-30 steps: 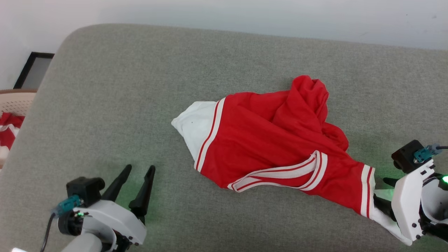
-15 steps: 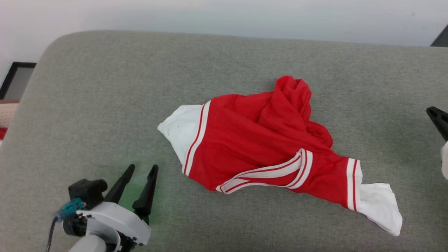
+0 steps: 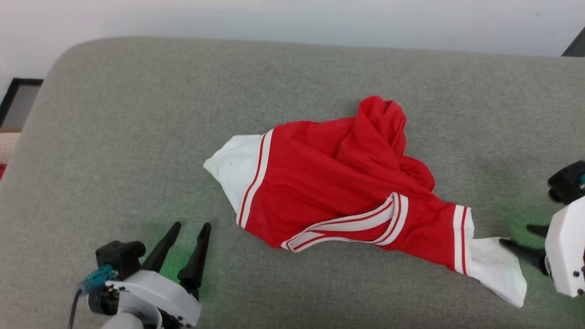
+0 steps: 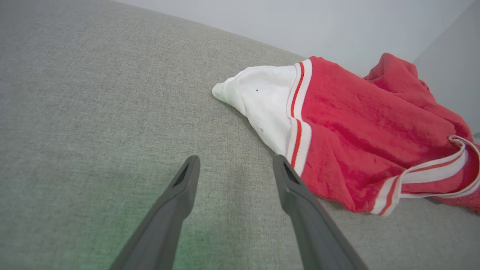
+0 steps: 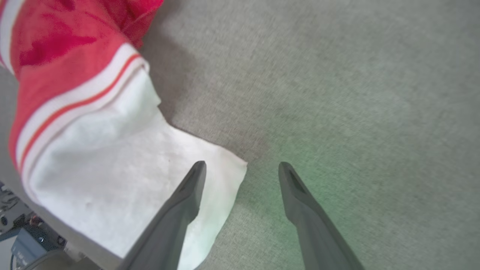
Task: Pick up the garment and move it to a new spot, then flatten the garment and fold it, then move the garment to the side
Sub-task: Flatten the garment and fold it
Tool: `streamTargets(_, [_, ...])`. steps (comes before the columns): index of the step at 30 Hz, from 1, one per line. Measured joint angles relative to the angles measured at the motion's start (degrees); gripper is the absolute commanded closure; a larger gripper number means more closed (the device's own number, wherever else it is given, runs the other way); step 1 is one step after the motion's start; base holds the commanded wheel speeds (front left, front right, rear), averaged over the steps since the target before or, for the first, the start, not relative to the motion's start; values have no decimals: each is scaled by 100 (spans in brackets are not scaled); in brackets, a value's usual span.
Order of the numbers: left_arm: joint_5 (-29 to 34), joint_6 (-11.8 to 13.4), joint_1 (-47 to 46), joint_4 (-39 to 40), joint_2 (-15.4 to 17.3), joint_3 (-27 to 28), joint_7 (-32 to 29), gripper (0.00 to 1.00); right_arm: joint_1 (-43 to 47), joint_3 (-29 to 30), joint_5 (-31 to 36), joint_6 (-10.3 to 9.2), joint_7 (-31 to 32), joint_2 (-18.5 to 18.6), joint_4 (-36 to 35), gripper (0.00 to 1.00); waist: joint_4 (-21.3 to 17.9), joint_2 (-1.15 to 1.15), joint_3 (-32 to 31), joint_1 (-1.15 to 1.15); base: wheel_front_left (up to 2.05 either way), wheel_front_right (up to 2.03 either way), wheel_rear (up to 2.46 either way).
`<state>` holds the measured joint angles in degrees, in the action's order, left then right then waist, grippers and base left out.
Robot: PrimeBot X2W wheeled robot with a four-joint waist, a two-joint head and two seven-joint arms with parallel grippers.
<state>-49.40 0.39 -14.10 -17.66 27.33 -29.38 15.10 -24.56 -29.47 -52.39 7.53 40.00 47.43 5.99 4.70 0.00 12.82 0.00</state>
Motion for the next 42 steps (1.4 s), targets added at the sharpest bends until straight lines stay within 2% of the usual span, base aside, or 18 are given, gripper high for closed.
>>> streamTargets(8, [93,-141,-132,-121,-130,44,0,0,24,-288,-63,0,776,-47,-97,0,118,0,207,0,0,0,0])
streamTargets(15, [162,-248,-190,-270,-248,191,0,0,-91,-523,265,0,714,-64,0,2,258,0,331,0,0,0,0])
streamTargets(16, [165,-260,-189,-290,-272,213,0,0,-103,-573,291,0,714,-65,1,44,271,0,338,0,0,0,0])
streamTargets(17, [175,-277,-188,-307,-291,232,0,0,-129,-609,310,0,703,-59,11,65,280,0,342,0,0,0,0])
streamTargets(18, [193,-292,-187,-325,-310,256,0,0,-151,-636,310,0,690,-59,32,94,283,0,341,0,0,0,0])
streamTargets(19, [209,-298,-187,-336,-327,280,0,0,-163,-661,309,0,688,-60,45,100,282,0,338,0,0,0,0])
streamTargets(26, [308,-368,-179,-413,-414,424,0,0,-234,-764,320,0,333,-31,68,100,232,0,291,0,0,0,0])
streamTargets(31, [375,-400,-173,-452,-495,494,0,0,-352,-717,443,1,-194,-29,112,100,167,0,242,0,0,0,0])
streamTargets(36, [464,-443,-163,-446,-521,592,0,0,-682,-193,871,0,-912,-2,517,100,111,0,202,0,0,0,0])
streamTargets(42, [595,-450,-158,-378,-571,743,0,0,-1078,649,1594,0,-1938,-160,1200,100,101,0,160,0,0,0,0])
